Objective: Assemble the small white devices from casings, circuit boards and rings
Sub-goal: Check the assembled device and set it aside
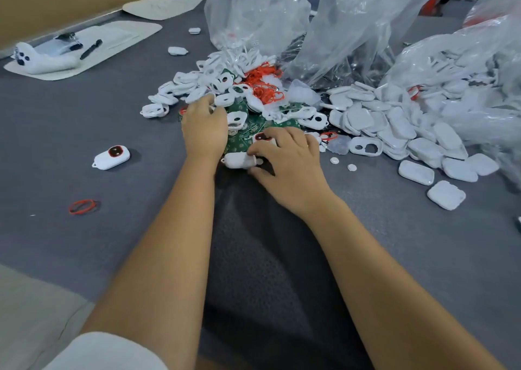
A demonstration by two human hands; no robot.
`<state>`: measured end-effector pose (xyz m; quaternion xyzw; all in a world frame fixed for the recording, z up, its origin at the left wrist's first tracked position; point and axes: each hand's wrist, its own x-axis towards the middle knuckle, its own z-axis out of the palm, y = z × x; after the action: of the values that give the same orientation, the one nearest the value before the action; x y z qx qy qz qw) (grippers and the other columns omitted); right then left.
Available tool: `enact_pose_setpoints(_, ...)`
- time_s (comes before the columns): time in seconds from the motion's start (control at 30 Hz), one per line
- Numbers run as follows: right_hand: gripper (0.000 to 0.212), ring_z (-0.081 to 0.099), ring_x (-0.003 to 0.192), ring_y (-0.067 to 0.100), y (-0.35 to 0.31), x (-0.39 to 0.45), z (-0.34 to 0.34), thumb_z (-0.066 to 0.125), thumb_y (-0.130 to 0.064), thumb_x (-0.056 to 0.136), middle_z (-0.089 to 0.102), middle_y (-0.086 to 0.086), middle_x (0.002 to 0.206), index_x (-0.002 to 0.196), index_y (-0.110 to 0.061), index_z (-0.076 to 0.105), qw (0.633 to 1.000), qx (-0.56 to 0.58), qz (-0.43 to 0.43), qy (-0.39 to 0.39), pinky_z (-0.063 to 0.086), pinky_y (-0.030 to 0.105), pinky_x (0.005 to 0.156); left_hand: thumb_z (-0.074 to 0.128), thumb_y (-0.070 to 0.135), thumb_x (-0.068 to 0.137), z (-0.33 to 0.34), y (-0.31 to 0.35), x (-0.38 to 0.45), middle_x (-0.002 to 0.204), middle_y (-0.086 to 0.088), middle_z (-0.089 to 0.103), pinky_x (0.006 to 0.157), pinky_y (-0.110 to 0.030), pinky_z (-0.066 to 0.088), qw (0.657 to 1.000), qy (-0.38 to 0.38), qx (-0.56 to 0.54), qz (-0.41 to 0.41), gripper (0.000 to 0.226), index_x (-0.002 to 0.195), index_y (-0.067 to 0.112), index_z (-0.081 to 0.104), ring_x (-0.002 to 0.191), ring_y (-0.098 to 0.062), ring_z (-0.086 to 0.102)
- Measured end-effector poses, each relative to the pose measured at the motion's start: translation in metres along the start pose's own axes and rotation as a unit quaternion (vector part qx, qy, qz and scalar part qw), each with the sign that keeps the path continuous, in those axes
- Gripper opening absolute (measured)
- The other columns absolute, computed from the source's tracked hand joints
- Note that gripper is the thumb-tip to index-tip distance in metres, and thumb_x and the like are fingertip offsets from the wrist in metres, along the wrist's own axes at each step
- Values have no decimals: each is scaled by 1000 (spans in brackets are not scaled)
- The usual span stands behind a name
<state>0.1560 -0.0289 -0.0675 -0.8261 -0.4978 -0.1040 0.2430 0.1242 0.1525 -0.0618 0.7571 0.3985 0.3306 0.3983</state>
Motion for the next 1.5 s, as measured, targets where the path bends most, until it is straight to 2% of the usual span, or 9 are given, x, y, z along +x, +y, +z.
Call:
enact_pose_setpoints(0.23, 23, 43, 123, 22, 6, 3, -8, 54, -25, 97, 60, -2, 125, 92, -11, 72, 981, 141, 119, 59, 25, 34, 105, 42, 6, 83, -1, 7, -15, 104, 12, 65, 100, -30, 38, 984, 141, -47, 94, 39, 101, 20, 74, 119, -22, 47)
enact_pose_setpoints(0.4, 42, 48, 100, 24, 15, 4, -21, 50, -15, 98, 52, 0, 91, 59, -30, 44, 935, 277, 198, 101, 38, 52, 99, 51, 12, 86, 3, 24, -32, 77, 6, 69, 69, -37, 52, 978, -74, -130, 148, 25, 89, 29, 69, 73, -20, 60)
enact_pose_setpoints(0.57, 26, 54, 90, 15, 27, 3, -28, 50, -20, 100, 58, -5, 83, 84, -7, 66, 894, 348, 243, 145, 45, 36, 85, 65, 15, 90, 17, 44, -50, 79, 4, 71, 69, -26, 53, 931, -261, -173, 185, 14, 102, 16, 72, 71, -11, 62)
enact_pose_setpoints(0.7, 35, 60, 70, -1, 36, -4, -41, 46, -22, 102, 71, -8, 75, 78, -15, 71, 816, 503, 249, 142, 47, 16, 67, 58, 9, 96, 25, 55, -57, 77, -4, 65, 62, -21, 47, 919, -291, -223, 141, 14, 106, 7, 68, 63, -8, 55)
enact_pose_setpoints(0.77, 33, 58, 60, -6, 39, -7, -45, 49, -20, 100, 67, -16, 65, 74, -22, 69, 813, 517, 232, 132, 42, 7, 57, 56, 10, 98, 28, 58, -60, 77, -6, 61, 61, -23, 45, 914, -308, -230, 131, 14, 104, 6, 68, 62, -8, 52)
enact_pose_setpoints(1.13, 22, 49, 50, 10, 53, -13, -45, 61, -6, 86, 59, 4, 58, 65, -12, 63, 753, 582, 276, 134, 37, 21, 49, 57, 13, 96, 44, 62, -78, 73, -2, 64, 59, -20, 48, 900, -337, -242, 130, 15, 96, 4, 69, 63, -10, 54)
enact_pose_setpoints(1.27, 20, 50, 50, 13, 54, -13, -44, 60, -6, 89, 60, 10, 63, 70, -9, 65, 739, 604, 271, 129, 37, 23, 48, 53, 16, 96, 45, 62, -79, 73, -1, 63, 56, -19, 45, 923, -272, -248, 115, 22, 98, 4, 71, 62, -7, 55)
enact_pose_setpoints(1.4, 21, 49, 52, 13, 56, -13, -44, 57, -7, 92, 63, 8, 66, 73, -10, 63, 718, 618, 286, 144, 36, 22, 49, 50, 12, 85, 28, 49, -65, 85, 5, 64, 63, -20, 42, 977, -108, -13, 185, 28, 100, 19, 72, 68, -2, 54)
enact_pose_setpoints(1.5, 23, 50, 52, 12, 57, -14, -44, 55, -4, 92, 63, 3, 62, 71, -11, 61, 710, 619, 298, 154, 38, 20, 50, 55, 11, 80, 12, 38, -54, 109, 1, 66, 84, -27, 45, 958, -173, 149, 175, 36, 110, 21, 71, 101, -14, 58)
